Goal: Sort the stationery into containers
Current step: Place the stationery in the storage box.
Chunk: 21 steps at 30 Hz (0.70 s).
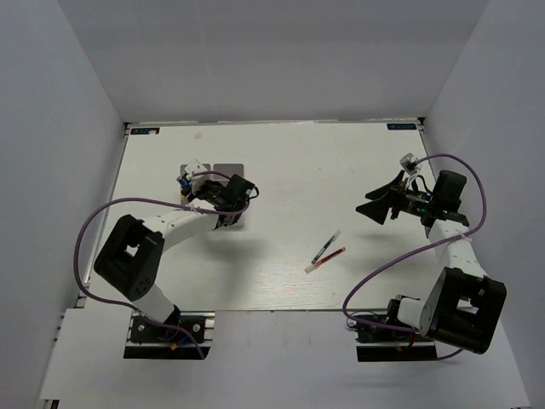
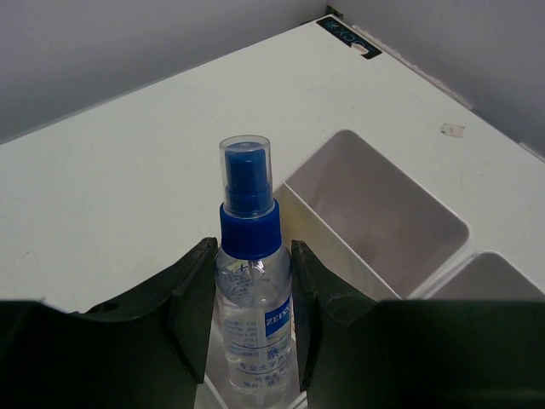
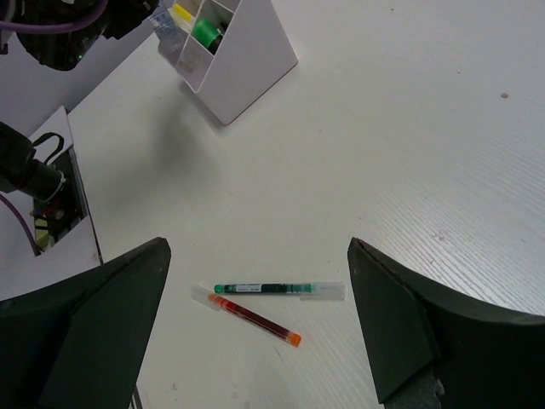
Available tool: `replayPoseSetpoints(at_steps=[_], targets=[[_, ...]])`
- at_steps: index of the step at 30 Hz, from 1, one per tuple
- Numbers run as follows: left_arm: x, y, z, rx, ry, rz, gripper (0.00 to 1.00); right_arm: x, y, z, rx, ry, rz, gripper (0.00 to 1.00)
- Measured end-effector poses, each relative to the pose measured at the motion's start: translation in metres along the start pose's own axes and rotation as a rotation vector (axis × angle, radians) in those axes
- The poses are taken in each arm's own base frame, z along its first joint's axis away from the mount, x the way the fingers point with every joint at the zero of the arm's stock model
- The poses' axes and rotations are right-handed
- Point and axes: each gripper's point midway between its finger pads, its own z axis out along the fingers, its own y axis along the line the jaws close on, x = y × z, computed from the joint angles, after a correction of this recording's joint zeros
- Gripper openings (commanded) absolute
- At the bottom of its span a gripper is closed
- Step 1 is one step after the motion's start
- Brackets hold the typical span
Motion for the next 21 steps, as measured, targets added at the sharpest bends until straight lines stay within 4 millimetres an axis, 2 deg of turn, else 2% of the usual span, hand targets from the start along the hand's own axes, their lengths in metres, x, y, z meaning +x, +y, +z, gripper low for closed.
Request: replayPoseSetpoints(at_steps=[4, 7, 12, 13, 16, 17, 21], targets=[[0.011, 0.004, 0.009, -0.029, 0.001, 0.023, 0.00, 0.002, -0.001, 0.000, 0.000, 0.003, 0.002, 0.90], [0.018, 0.005, 0.012, -0.039, 0.002, 0.037, 0.10, 0.003, -0.001, 0.000, -0.001, 0.005, 0.006, 0.90], [0.022, 0.006, 0.012, -0.043, 0.002, 0.043, 0.13, 0.005, -0.001, 0.000, -0.002, 0.009, 0.007, 0.90], [0.023, 0.006, 0.012, -0.044, 0.003, 0.045, 0.21, 0.005, -0.001, 0.000, -0.002, 0.009, 0.006, 0.90], [0.024, 0.006, 0.012, -0.047, 0.004, 0.040, 0.33, 0.005, 0.000, 0.000, -0.004, 0.010, 0.008, 0.90], [0.023, 0.007, 0.012, -0.048, 0.004, 0.036, 0.40, 0.006, 0.000, 0.000, -0.006, 0.010, 0.008, 0.90], [0.024, 0.009, 0.012, -0.050, 0.006, 0.020, 0.49, 0.007, 0.002, 0.000, -0.013, 0.012, 0.013, 0.90]])
